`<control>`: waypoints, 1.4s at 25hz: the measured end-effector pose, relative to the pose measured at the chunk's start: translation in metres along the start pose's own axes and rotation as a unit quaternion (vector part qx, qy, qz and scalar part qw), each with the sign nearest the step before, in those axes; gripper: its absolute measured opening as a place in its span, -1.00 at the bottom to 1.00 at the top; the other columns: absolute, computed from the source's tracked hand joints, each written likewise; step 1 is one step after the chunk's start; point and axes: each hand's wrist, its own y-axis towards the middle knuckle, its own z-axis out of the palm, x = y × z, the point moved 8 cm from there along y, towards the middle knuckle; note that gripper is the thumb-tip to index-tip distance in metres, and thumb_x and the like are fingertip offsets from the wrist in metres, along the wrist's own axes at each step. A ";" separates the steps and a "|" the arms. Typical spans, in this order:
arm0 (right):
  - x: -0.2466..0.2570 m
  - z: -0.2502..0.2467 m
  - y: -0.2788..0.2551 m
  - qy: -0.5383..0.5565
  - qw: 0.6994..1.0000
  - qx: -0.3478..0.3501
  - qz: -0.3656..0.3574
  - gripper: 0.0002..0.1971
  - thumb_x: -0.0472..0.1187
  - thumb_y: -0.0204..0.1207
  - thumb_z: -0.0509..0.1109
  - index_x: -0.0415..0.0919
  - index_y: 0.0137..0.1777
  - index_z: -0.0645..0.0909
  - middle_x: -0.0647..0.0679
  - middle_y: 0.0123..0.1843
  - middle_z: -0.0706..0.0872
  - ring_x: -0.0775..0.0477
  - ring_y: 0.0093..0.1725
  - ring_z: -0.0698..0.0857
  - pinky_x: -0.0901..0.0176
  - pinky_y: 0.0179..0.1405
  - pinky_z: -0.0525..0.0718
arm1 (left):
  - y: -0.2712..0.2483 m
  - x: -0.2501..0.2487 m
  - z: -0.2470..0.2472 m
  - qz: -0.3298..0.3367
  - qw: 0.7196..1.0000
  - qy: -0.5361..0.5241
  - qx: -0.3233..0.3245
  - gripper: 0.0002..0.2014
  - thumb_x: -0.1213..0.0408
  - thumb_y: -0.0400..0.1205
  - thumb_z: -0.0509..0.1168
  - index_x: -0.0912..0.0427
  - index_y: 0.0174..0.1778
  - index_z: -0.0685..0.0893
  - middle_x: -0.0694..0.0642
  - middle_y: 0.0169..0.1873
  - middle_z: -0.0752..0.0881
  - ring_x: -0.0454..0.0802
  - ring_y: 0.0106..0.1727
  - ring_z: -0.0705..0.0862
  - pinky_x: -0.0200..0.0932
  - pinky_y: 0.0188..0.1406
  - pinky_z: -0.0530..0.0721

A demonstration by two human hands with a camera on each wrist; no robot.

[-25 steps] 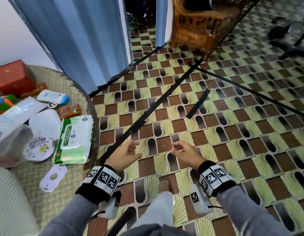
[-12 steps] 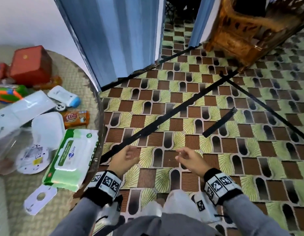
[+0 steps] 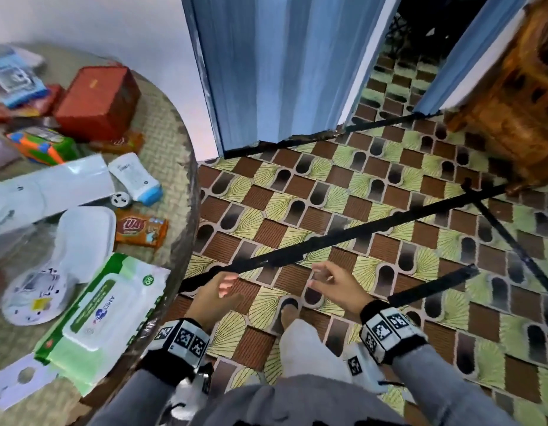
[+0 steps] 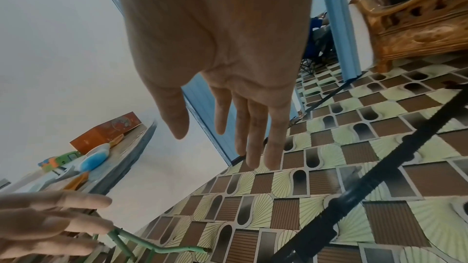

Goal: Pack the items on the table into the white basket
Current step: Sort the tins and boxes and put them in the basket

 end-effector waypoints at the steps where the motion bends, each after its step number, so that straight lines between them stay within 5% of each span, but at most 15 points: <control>1: 0.006 -0.011 0.016 -0.004 1.000 0.011 -0.002 -0.56 -0.10 0.57 0.40 -0.09 0.43 0.47 -0.02 0.18 0.60 0.05 0.12 0.59 0.21 0.09 0.58 | 0.011 -0.010 -0.002 -0.003 1.000 -0.011 -0.010 -0.57 0.30 0.58 0.39 0.11 0.38 0.50 0.06 0.29 0.57 0.04 0.34 0.54 0.00 0.38 0.51; 8: 0.062 -0.066 0.113 -0.048 0.997 0.055 -0.037 -0.58 -0.13 0.55 0.42 -0.10 0.40 0.49 -0.09 0.25 0.60 -0.05 0.20 0.60 0.08 0.26 0.56 | 0.066 -0.055 -0.030 -0.011 0.994 -0.018 -0.105 -0.57 0.29 0.56 0.41 0.07 0.35 0.52 -0.02 0.25 0.60 -0.04 0.32 0.55 0.01 0.42 0.46; 12: 0.102 -0.068 0.156 -0.062 0.992 0.096 -0.060 -0.57 -0.15 0.56 0.41 -0.11 0.41 0.47 -0.05 0.21 0.56 0.03 0.18 0.54 0.21 0.14 0.42 | 0.095 -0.070 -0.053 -0.018 0.990 -0.036 -0.133 -0.57 0.25 0.57 0.40 0.08 0.37 0.52 0.00 0.24 0.61 -0.06 0.28 0.56 -0.09 0.35 0.49; 18: 0.174 -0.065 0.232 -0.064 0.988 0.125 -0.069 -0.47 -0.12 0.55 0.41 -0.05 0.50 0.35 -0.09 0.36 0.55 -0.05 0.32 0.53 0.07 0.28 0.49 | 0.152 -0.088 -0.111 -0.010 0.983 -0.052 -0.177 -0.52 0.15 0.57 0.41 0.06 0.41 0.49 0.00 0.29 0.60 -0.10 0.27 0.57 -0.13 0.30 0.54; 23: 0.255 -0.048 0.283 -0.084 0.976 0.164 -0.112 -0.46 -0.12 0.57 0.38 -0.05 0.53 0.32 -0.12 0.42 0.52 -0.02 0.24 0.55 0.15 0.11 0.47 | 0.178 -0.105 -0.178 -0.002 0.966 -0.125 -0.228 -0.59 0.25 0.58 0.40 0.08 0.34 0.51 -0.05 0.17 0.62 -0.12 0.19 0.59 -0.30 0.21 0.55; 28: 0.325 -0.015 0.325 -0.123 0.956 0.210 -0.161 -0.47 -0.06 0.57 0.38 0.00 0.51 0.33 -0.07 0.44 0.53 -0.03 0.27 0.59 0.08 0.26 0.52 | 0.193 -0.101 -0.242 -0.011 0.934 -0.174 -0.313 -0.56 0.26 0.57 0.41 0.13 0.35 0.50 0.02 0.12 0.61 -0.04 0.16 0.59 -0.48 -0.07 0.49; 31: 0.367 0.009 0.345 -0.135 0.940 0.249 -0.187 -0.47 -0.10 0.56 0.39 -0.04 0.51 0.35 -0.10 0.42 0.55 -0.06 0.30 0.59 0.12 0.26 0.51 | 0.197 -0.094 -0.269 -0.028 0.911 -0.195 -0.364 -0.54 0.25 0.56 0.42 0.12 0.37 0.49 0.03 0.12 0.61 -0.05 0.15 0.59 -0.44 -0.05 0.50; 35: 0.421 0.044 0.374 -0.163 0.917 0.282 -0.231 -0.47 -0.11 0.53 0.43 -0.08 0.48 0.40 -0.13 0.35 0.60 -0.04 0.19 0.66 0.00 0.29 0.60 | 0.195 -0.088 -0.304 -0.033 0.868 -0.223 -0.443 -0.59 0.32 0.53 0.45 0.07 0.27 0.51 -0.08 -0.01 0.64 -0.37 -0.03 0.61 -0.57 -0.10 0.51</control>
